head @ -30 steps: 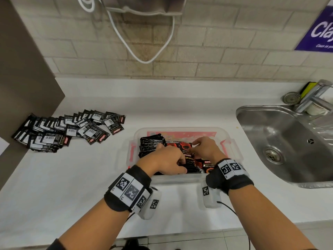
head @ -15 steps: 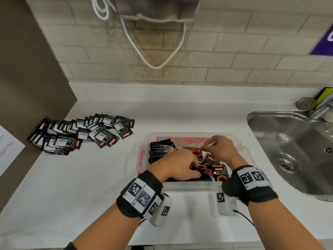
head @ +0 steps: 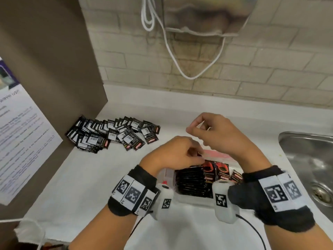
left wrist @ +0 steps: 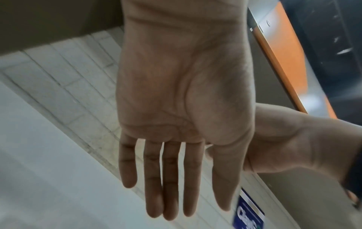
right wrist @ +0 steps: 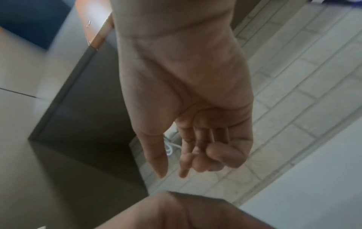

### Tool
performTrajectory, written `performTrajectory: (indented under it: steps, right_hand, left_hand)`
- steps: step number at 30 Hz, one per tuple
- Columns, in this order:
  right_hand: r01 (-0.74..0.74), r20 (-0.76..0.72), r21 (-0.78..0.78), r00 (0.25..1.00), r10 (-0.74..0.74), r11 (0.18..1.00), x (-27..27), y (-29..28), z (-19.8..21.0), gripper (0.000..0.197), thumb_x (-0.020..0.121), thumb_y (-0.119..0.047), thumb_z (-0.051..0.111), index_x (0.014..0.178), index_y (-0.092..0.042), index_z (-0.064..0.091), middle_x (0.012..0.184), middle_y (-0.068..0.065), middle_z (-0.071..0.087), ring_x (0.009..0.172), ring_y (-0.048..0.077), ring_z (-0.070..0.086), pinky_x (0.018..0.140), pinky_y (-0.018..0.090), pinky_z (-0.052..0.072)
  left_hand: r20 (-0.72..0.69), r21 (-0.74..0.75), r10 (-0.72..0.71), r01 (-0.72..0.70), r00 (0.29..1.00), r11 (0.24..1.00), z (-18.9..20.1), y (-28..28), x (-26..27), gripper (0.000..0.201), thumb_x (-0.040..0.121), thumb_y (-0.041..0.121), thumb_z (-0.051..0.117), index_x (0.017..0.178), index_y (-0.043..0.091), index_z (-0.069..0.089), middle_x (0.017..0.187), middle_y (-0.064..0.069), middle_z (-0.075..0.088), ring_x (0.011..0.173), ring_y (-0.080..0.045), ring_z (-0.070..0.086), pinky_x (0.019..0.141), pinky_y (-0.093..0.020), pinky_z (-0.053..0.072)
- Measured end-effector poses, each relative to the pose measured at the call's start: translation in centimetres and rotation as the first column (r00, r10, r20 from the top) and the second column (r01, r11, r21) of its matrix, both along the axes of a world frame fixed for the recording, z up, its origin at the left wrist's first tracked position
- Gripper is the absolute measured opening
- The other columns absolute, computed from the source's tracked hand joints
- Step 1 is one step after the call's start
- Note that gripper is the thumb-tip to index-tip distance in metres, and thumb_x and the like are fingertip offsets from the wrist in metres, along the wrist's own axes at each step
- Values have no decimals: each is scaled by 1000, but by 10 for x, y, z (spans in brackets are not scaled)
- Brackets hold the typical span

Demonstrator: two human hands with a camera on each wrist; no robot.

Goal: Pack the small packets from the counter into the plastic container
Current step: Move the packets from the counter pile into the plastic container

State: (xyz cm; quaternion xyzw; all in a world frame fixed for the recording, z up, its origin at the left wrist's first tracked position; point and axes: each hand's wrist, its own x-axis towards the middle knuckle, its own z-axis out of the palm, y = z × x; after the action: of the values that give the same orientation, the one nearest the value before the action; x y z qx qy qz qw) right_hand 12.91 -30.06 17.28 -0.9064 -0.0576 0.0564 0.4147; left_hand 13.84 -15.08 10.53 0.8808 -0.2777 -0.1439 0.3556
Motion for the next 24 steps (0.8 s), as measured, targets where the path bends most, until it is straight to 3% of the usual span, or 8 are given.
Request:
performTrajectory:
  steps: [2, 3, 5, 11, 13, 16, 20, 24]
  right_hand:
    - [-35, 2, 53, 999, 35, 998, 6, 27, 2, 16, 87, -34, 71, 96, -22, 64, 69, 0, 65, 58, 7, 61, 56, 28, 48]
    - [-44, -5, 75, 999, 45, 996, 10, 41, 2, 19, 87, -32, 71, 101, -21, 62, 72, 2, 65, 62, 13, 64, 57, 33, 53]
    - [-55, -49, 108, 997, 61, 993, 20, 70, -3, 27, 88, -31, 70, 108, -19, 57, 79, 3, 65, 70, 23, 68, 62, 38, 60]
    - [-123, -154, 49, 980, 130, 991, 64, 147, -45, 45, 89, -24, 67, 127, -12, 44, 114, 13, 61, 99, 29, 65, 78, 39, 57]
    - [-148, -190, -85, 973, 130, 985, 78, 168, -67, 58, 88, -26, 68, 136, -10, 39, 132, 16, 50, 117, 31, 55, 87, 36, 50]
    - [-166, -278, -267, 956, 89, 949, 92, 190, -105, 81, 86, -34, 71, 149, -7, 27, 152, 19, 28, 140, 38, 29, 112, 43, 36]
    - [-177, -349, -378, 936, 37, 909, 96, 210, -148, 102, 81, -47, 75, 154, -7, 15, 163, 16, 5, 149, 39, 2, 117, 51, 24]
    - [-129, -296, -472, 955, -19, 872, 99, 221, -175, 112, 74, -60, 75, 154, -8, 16, 163, 14, 6, 150, 37, 5, 116, 53, 27]
  left_hand:
    - [-14, -74, 91, -92, 996, 993, 4, 30, 9, 6, 89, 28, 72, 92, 32, 69, 87, 14, 70, 82, 2, 64, 78, -18, 50]
    - [-6, -94, 148, -148, 989, 985, 5, 46, 15, 12, 90, 24, 72, 87, 35, 68, 78, 20, 69, 74, 8, 62, 71, -12, 46]
    - [-12, -121, 292, -291, 956, 949, 4, 80, 28, 11, 91, 18, 70, 87, 29, 71, 69, 23, 66, 63, 12, 58, 59, -5, 39]
    - [19, -15, 710, -710, 704, 704, -33, 170, 71, 14, 89, 20, 68, 102, 19, 71, 94, 0, 66, 82, -15, 58, 65, -26, 44]
    - [8, 101, 763, -760, 646, 642, -50, 191, 84, 28, 88, 20, 68, 115, 16, 67, 117, -11, 62, 103, -27, 59, 86, -35, 49]
    - [5, 291, 813, -779, 582, 555, -71, 206, 94, 46, 89, 27, 67, 134, 22, 55, 140, -18, 43, 129, -39, 43, 108, -45, 40]
    - [-11, 341, 825, -773, 565, 535, -91, 208, 103, 53, 89, 25, 68, 138, 28, 46, 143, -17, 32, 131, -39, 35, 100, -45, 43]
    - [-59, 321, 810, -757, 583, 568, -101, 208, 113, 57, 88, 25, 69, 138, 29, 41, 141, -16, 34, 117, -36, 50, 81, -40, 48]
